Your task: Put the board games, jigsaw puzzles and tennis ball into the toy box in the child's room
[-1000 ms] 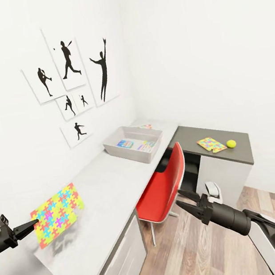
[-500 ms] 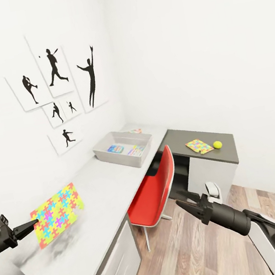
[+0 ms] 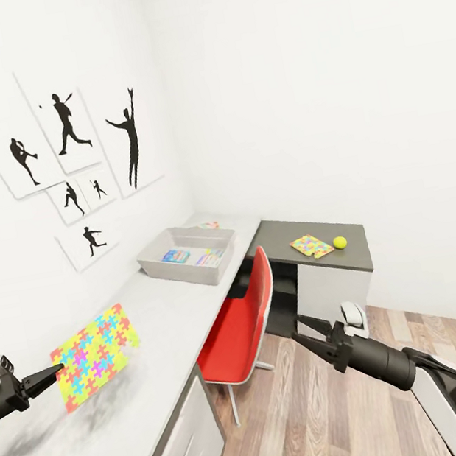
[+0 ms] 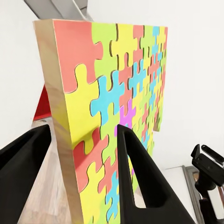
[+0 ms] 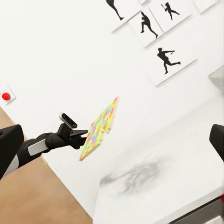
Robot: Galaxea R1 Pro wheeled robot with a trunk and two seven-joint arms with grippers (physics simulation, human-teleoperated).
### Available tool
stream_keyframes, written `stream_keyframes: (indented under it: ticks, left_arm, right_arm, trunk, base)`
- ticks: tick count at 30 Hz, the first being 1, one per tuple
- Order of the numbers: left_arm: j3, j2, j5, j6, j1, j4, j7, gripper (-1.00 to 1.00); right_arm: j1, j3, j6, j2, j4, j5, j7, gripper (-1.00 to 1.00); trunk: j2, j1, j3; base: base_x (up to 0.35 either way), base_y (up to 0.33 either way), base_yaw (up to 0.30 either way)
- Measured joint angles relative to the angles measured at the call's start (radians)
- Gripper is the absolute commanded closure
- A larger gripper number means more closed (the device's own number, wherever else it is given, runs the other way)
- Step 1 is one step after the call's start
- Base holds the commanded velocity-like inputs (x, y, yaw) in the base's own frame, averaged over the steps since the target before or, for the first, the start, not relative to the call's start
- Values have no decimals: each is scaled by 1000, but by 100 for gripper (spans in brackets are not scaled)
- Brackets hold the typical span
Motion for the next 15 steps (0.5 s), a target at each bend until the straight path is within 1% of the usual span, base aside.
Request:
stream_keyframes:
  ticks: [15]
  left_arm:
    - [0,1,0,1,0,0,0,100]
  right_arm:
    - [0,0,-3,0,0,0,-1,-100]
  trunk:
    - [0,0,22]
  base:
    - [0,0,-172]
